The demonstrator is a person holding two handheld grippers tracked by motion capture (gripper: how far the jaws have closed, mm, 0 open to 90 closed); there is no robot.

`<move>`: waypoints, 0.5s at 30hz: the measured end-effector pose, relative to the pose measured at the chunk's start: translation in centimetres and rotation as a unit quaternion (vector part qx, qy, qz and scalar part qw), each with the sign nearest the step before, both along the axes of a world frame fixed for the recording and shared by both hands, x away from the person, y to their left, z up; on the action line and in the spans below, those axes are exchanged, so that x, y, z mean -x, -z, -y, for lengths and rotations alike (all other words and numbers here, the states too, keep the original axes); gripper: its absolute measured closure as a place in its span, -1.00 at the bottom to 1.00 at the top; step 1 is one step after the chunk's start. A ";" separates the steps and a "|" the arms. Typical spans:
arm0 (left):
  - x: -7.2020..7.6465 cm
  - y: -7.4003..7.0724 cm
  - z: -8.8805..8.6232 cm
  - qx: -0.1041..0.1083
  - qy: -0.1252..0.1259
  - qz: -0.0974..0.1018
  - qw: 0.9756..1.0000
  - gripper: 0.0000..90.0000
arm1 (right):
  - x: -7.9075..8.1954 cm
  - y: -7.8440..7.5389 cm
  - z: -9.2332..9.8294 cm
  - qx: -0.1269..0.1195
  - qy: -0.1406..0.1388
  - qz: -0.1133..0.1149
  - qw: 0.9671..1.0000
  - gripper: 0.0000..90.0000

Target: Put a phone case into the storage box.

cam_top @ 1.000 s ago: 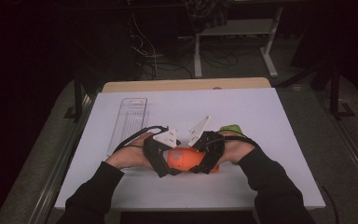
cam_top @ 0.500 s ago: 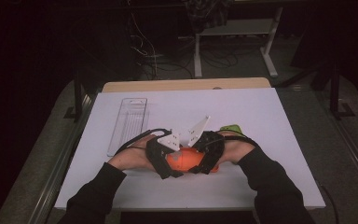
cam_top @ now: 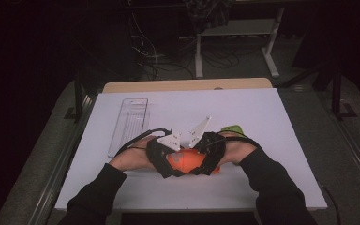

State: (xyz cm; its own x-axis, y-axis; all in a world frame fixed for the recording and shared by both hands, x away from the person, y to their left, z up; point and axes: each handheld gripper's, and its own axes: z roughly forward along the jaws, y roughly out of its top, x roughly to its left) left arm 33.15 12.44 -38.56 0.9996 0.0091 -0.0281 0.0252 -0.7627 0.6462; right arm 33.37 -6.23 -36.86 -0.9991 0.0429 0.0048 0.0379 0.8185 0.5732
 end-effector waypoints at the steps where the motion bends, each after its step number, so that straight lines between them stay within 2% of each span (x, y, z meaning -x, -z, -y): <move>1: 0.0 0.0 0.0 0.000 0.001 -0.001 1.000 -0.66 | 0.0 0.0 0.0 0.000 0.000 -0.001 1.000 -0.67; 5: 0.0 0.1 0.1 0.000 0.001 -0.010 1.000 -0.64 | 0.0 0.1 0.1 -0.001 -0.002 -0.004 1.000 -0.67; 7: 0.0 0.0 0.1 -0.001 0.002 -0.014 1.000 -0.64 | -0.1 0.2 0.1 -0.004 -0.001 -0.014 1.000 -0.69; 10: -0.1 -0.1 0.0 -0.003 -0.001 -0.008 1.000 -0.64 | -0.1 0.2 0.3 -0.014 0.003 -0.016 1.000 -0.74; 12: -0.2 -0.1 -0.3 -0.001 -0.010 -0.010 1.000 -0.64 | -0.4 -0.1 0.9 -0.035 0.022 -0.023 0.999 -0.82; 13: -0.2 -0.1 -0.3 -0.001 -0.010 -0.010 1.000 -0.64 | -0.4 -0.1 0.9 -0.035 0.022 -0.023 0.999 -0.82; 15: -0.3 -0.1 -0.5 0.001 -0.018 -0.007 1.000 -0.64 | -0.7 -0.4 1.6 -0.044 0.040 -0.020 0.998 -0.82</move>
State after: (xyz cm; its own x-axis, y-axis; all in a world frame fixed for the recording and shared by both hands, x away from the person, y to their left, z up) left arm 33.43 12.93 -38.44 0.9981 0.0451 -0.0423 0.0618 -0.7605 0.6464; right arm 34.05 -7.79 -36.46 -0.9914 0.1201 0.0527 0.1260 0.7587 0.6391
